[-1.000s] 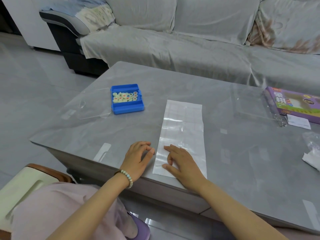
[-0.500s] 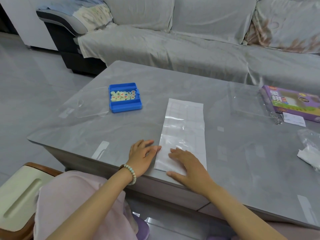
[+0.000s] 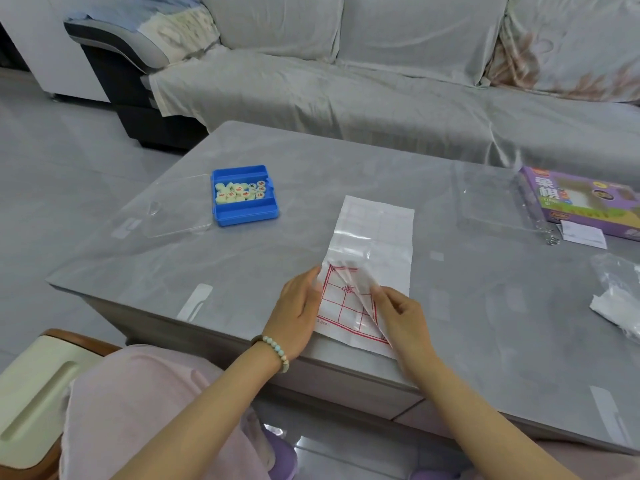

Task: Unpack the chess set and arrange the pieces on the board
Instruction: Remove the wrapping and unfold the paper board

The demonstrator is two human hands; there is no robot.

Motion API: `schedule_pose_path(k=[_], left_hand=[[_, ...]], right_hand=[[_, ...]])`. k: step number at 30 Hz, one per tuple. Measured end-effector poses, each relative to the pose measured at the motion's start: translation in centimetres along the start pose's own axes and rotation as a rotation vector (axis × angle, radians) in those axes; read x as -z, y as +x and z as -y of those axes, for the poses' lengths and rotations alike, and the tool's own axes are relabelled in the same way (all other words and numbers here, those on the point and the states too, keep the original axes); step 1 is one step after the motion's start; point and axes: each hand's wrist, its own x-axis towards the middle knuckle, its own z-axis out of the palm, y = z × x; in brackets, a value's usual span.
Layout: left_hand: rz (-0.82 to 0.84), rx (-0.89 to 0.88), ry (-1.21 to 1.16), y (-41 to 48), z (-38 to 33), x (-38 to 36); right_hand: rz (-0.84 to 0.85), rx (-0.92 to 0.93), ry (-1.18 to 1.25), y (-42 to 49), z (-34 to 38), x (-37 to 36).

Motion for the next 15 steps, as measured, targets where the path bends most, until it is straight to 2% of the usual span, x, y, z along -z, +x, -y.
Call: schedule_pose_path(k=[3, 8, 11, 15], left_hand=[[0.018, -0.122, 0.156, 1.1, -1.4, -1.7], [0.309, -0.024, 0.651, 3.3, -1.2, -5.5], [0.299, 0.005, 0.817, 4.3, -0.1, -6.3], [0.266, 0.033, 0.926, 6.5, 1.0, -4.6]], right_hand=[[-0.081, -0.039, 0.096, 0.5, 0.0, 0.8], [-0.256, -0.023, 0.234, 1.4, -0.3, 3.4], [-0.349, -0.041, 0.23, 1.9, -0.5, 5.2], [-0.357, -0.058, 0.252, 2.0, -1.1, 6.9]])
